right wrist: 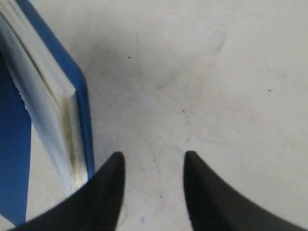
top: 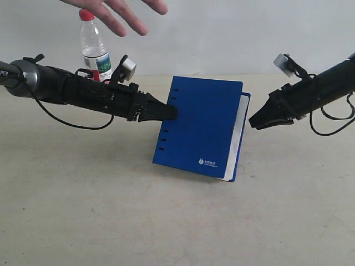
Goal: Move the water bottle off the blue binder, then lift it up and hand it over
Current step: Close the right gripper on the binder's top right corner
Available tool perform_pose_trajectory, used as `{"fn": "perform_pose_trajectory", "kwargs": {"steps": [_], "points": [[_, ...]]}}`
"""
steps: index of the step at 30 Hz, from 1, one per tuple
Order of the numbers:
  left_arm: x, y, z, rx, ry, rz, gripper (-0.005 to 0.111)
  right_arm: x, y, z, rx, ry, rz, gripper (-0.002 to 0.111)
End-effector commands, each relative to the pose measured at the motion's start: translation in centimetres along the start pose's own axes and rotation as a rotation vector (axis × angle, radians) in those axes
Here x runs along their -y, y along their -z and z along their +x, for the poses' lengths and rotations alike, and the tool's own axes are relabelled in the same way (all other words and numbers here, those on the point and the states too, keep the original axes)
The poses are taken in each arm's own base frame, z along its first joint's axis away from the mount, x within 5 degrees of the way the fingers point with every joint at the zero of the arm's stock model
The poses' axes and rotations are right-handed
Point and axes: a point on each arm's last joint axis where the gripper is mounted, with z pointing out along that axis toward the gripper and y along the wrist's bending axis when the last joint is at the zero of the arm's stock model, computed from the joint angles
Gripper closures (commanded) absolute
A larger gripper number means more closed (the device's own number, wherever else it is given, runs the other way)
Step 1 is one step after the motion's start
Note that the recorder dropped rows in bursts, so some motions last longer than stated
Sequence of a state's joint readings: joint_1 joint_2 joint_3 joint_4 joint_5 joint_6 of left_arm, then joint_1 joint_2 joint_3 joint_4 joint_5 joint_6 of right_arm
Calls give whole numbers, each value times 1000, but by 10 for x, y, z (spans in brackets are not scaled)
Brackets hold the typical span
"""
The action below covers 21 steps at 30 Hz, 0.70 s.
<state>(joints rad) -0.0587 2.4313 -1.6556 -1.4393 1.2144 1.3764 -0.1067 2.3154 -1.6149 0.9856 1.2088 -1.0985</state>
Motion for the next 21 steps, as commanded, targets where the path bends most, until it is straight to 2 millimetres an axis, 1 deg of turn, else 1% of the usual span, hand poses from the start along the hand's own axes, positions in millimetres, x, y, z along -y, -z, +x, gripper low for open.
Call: {"fn": "perform_pose_trajectory", "kwargs": {"steps": [1,2,5,6,10,13,14,16,17,19,20,21], "points": [[6,0,-5,18,-15,12,102,-6,5,-3,4,55,-4,30],[6,0,-5,18,-15,12,102,-6,5,-3,7,53,-6,25],[6,0,-5,18,-15,12,102,-6,5,-3,10,10,-7,26],[6,0,-5,16,-16,12,102,-5,6,0,-29,-40,16,26],[6,0,-5,16,-16,12,102,-6,13,4,-110,-38,84,26],[6,0,-5,14,-16,11,102,-26,31,-7,-72,3,111,26],[6,0,-5,14,-16,11,102,-36,40,-13,-44,18,117,26],[6,0,-5,14,-16,11,102,-49,46,-22,23,18,87,26],[6,0,-5,14,-16,11,102,-50,45,-23,39,13,74,26],[6,0,-5,14,-16,11,102,-56,34,-25,24,33,56,26],[6,0,-5,14,-16,11,102,-59,22,-27,12,54,33,26],[6,0,-5,14,-16,11,102,-61,15,-28,7,65,16,26]]}}
